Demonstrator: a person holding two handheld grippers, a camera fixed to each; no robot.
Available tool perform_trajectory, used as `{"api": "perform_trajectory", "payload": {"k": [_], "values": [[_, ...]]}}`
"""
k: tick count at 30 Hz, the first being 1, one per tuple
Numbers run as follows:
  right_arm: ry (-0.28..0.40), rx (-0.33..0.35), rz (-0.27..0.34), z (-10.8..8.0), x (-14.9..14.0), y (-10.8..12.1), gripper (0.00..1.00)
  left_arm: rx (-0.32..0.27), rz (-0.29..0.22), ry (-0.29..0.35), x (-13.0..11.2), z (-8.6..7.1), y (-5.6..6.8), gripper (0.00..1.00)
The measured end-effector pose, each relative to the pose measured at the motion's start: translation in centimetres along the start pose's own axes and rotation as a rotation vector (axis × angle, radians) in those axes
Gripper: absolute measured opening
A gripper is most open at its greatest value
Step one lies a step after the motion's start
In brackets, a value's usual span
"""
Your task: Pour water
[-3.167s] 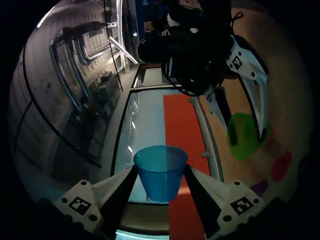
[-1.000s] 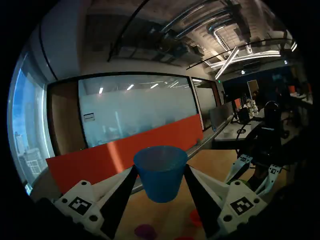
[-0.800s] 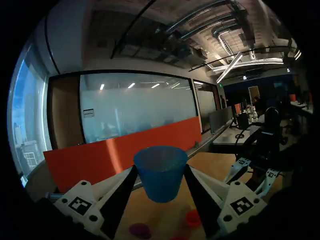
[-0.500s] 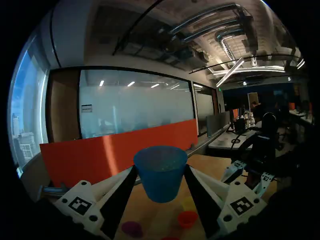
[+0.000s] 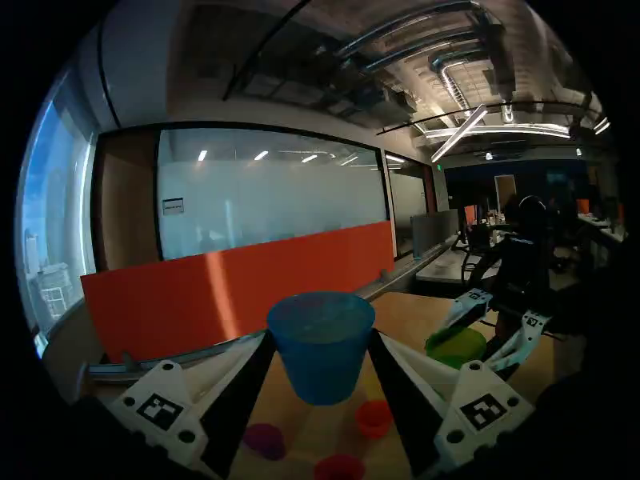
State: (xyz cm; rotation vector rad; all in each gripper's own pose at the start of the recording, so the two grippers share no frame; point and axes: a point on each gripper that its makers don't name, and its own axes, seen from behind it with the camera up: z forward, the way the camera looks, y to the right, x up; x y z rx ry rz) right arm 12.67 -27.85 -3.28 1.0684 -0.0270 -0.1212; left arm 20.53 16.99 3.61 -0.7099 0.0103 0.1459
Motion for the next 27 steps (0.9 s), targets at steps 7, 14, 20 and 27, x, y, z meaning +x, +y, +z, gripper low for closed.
{"api": "perform_trajectory", "payload": {"k": [7,14,20,27], "values": [[-0.027,-0.023,0.006,-1.6,-0.9,0.6,0.91,-0.016,-0.007,-0.023,-1.7,-0.7,0.6,0.84],[-0.04,-0.061,0.016,-3.5,-1.2,1.7,0.91,-0.055,0.008,-0.034,-2.8,-1.4,2.1,0.84],[-0.047,-0.081,0.027,-4.6,-1.3,2.3,0.91,-0.082,0.0,-0.044,-3.6,-1.5,3.1,0.84],[-0.077,-0.089,0.012,-5.5,-1.9,2.3,0.91,-0.115,0.004,-0.071,-5.2,-1.9,4.4,0.84]]}}
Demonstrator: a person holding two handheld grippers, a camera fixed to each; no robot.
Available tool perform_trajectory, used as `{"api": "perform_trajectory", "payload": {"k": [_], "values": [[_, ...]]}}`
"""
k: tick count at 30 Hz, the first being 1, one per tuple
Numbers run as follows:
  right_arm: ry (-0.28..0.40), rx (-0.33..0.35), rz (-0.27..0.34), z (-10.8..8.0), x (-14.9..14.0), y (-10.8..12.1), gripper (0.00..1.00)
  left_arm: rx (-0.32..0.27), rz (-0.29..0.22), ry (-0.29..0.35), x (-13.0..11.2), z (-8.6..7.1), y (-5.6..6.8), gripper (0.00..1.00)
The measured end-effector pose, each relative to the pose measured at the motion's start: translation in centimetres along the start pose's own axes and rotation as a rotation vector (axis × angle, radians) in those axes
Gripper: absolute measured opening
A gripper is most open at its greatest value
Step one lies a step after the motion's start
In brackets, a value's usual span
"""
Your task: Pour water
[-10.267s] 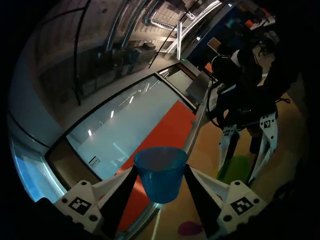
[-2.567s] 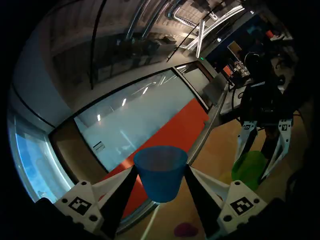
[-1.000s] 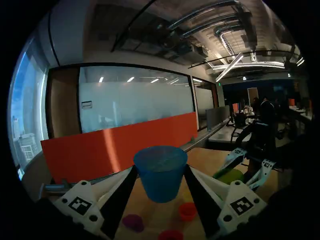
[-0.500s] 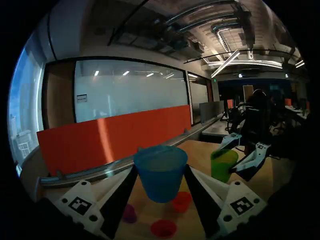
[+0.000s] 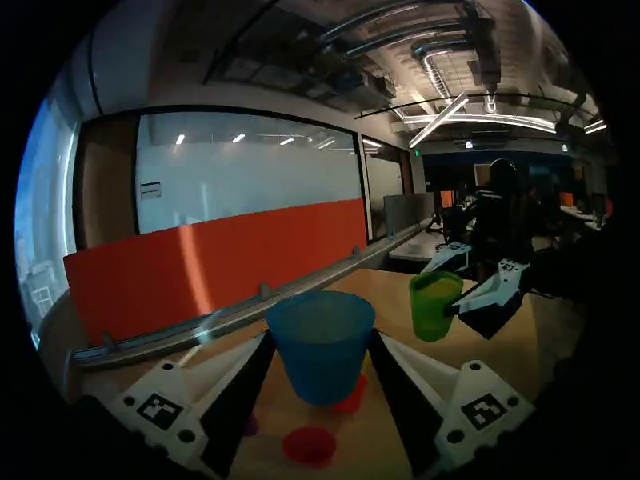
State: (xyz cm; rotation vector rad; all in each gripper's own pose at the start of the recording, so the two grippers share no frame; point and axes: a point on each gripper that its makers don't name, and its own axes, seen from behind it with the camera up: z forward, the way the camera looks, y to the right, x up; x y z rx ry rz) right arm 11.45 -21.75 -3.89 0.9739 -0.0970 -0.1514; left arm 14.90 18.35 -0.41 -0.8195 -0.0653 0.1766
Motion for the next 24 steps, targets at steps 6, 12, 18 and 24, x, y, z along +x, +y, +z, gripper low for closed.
{"api": "perform_trajectory", "payload": {"k": [6,12,18,24], "values": [[-0.022,0.005,0.009,-0.5,-0.6,0.0,0.91,-0.05,-0.006,-0.02,-1.0,-0.1,1.8,0.84],[-0.04,0.013,0.015,-0.6,-1.2,-0.1,0.91,-0.079,0.001,-0.058,-2.7,0.0,3.1,0.84],[-0.066,0.016,0.01,-0.6,-1.9,-0.2,0.91,-0.096,0.003,-0.095,-4.4,0.3,3.9,0.84],[-0.099,0.033,0.017,-0.5,-2.8,-0.6,0.91,-0.122,0.007,-0.135,-6.2,0.6,4.8,0.84]]}}
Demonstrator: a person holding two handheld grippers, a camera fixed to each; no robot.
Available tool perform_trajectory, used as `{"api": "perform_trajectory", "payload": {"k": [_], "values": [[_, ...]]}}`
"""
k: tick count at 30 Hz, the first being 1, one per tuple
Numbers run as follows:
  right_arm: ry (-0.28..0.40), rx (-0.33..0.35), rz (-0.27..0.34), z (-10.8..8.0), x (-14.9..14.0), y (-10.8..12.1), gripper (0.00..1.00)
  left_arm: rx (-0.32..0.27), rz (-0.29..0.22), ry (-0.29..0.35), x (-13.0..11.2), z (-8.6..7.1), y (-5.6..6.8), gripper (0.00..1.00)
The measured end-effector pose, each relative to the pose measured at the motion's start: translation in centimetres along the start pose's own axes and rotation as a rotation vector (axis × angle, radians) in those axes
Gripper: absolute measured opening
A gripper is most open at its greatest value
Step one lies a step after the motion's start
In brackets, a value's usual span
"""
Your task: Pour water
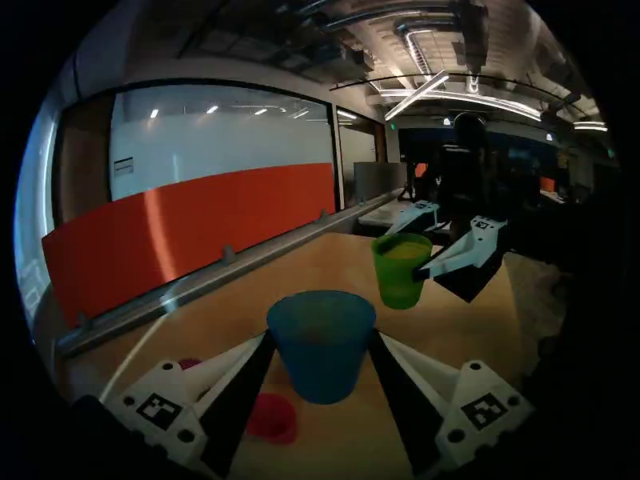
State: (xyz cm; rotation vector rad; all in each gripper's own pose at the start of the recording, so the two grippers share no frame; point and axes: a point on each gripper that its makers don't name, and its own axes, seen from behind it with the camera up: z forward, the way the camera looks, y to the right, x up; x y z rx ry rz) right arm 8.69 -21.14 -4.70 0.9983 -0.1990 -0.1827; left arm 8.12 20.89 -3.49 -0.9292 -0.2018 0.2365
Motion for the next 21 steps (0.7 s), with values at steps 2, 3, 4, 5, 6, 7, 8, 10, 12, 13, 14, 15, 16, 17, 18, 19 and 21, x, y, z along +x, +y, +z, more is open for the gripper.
{"api": "perform_trajectory", "payload": {"k": [2,3,4,5,6,7,8,10,12,13,14,15,16,17,18,19,21], "values": [[-0.009,0.004,0.004,0.0,-0.3,0.0,0.91,-0.008,0.001,-0.012,-0.5,0.2,0.3,0.85],[-0.014,0.007,0.007,0.0,-0.5,0.0,0.91,-0.013,0.002,-0.018,-0.7,0.4,0.4,0.85],[-0.02,0.009,0.009,0.1,-0.7,0.0,0.91,-0.017,0.001,-0.022,-0.9,0.5,0.5,0.85],[-0.025,0.011,0.012,0.1,-0.9,-0.1,0.91,-0.021,0.001,-0.026,-1.1,0.6,0.6,0.85],[-0.031,0.013,0.014,0.1,-1.2,-0.1,0.91,-0.025,0.0,-0.031,-1.4,0.7,0.7,0.85],[-0.037,0.014,0.016,0.1,-1.4,0.0,0.91,-0.028,-0.001,-0.037,-1.6,0.8,0.8,0.85],[-0.042,0.015,0.017,0.1,-1.6,0.0,0.91,-0.032,-0.002,-0.042,-1.9,0.9,1.0,0.85],[-0.054,0.017,0.019,0.2,-2.1,0.0,0.91,-0.039,-0.002,-0.057,-2.4,1.1,1.2,0.85],[-0.066,0.018,0.02,0.3,-2.5,0.0,0.91,-0.045,0.0,-0.074,-3.1,1.3,1.4,0.85],[-0.071,0.019,0.021,0.3,-2.8,0.0,0.91,-0.048,0.002,-0.082,-3.4,1.3,1.5,0.85],[-0.077,0.02,0.023,0.3,-3.0,0.0,0.91,-0.051,0.003,-0.09,-3.7,1.4,1.6,0.85],[-0.083,0.022,0.024,0.4,-3.2,0.0,0.91,-0.055,0.005,-0.099,-4.0,1.5,1.7,0.85],[-0.088,0.023,0.025,0.4,-3.4,0.0,0.91,-0.057,0.007,-0.107,-4.3,1.6,1.8,0.85],[-0.093,0.024,0.025,0.4,-3.7,0.0,0.91,-0.059,0.008,-0.116,-4.6,1.6,1.9,0.85],[-0.098,0.025,0.026,0.5,-3.9,0.0,0.91,-0.062,0.01,-0.125,-4.9,1.7,2.0,0.85],[-0.104,0.026,0.027,0.5,-4.1,0.0,0.91,-0.064,0.011,-0.134,-5.3,1.8,2.0,0.85],[-0.116,0.03,0.028,0.6,-4.7,0.0,0.91,-0.069,0.013,-0.154,-6.0,2.0,2.2,0.85]]}}
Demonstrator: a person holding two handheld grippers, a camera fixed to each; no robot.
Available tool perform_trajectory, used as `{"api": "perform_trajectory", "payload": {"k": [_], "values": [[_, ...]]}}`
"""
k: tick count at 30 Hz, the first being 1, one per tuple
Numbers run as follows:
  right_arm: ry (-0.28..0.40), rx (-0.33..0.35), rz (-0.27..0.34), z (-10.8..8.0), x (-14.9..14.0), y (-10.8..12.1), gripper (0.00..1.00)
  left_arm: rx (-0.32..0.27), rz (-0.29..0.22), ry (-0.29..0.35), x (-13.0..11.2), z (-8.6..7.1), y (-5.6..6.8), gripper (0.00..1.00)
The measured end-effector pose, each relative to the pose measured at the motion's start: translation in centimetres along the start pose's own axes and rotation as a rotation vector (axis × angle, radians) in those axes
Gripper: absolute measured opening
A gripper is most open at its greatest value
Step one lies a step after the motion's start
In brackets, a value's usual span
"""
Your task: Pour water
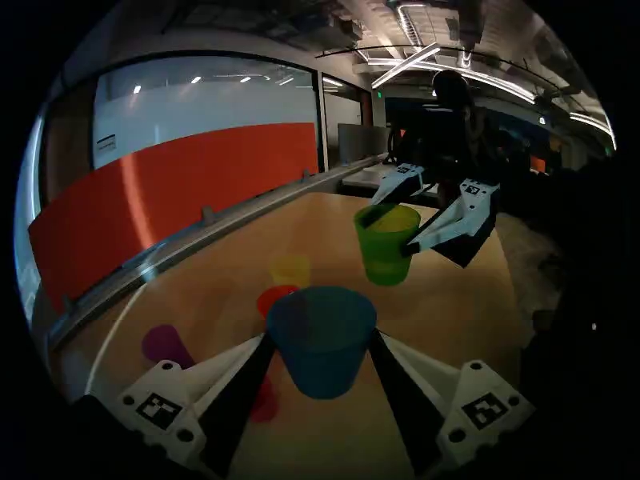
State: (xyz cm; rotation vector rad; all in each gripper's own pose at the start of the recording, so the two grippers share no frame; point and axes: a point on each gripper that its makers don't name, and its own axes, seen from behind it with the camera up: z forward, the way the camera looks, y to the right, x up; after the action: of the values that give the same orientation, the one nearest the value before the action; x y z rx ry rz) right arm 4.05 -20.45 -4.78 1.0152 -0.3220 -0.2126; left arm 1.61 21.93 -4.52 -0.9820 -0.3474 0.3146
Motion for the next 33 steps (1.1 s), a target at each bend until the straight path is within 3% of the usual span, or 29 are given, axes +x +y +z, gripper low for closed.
{"api": "perform_trajectory", "payload": {"k": [21,33], "values": [[-0.11,0.023,0.009,1.8,-5.1,0.0,0.91,-0.066,0.052,-0.156,-5.6,2.5,1.3,0.85],[-0.172,0.031,-0.014,2.7,-7.7,-0.3,0.91,-0.089,0.088,-0.207,-7.4,3.3,2.1,0.85]]}}
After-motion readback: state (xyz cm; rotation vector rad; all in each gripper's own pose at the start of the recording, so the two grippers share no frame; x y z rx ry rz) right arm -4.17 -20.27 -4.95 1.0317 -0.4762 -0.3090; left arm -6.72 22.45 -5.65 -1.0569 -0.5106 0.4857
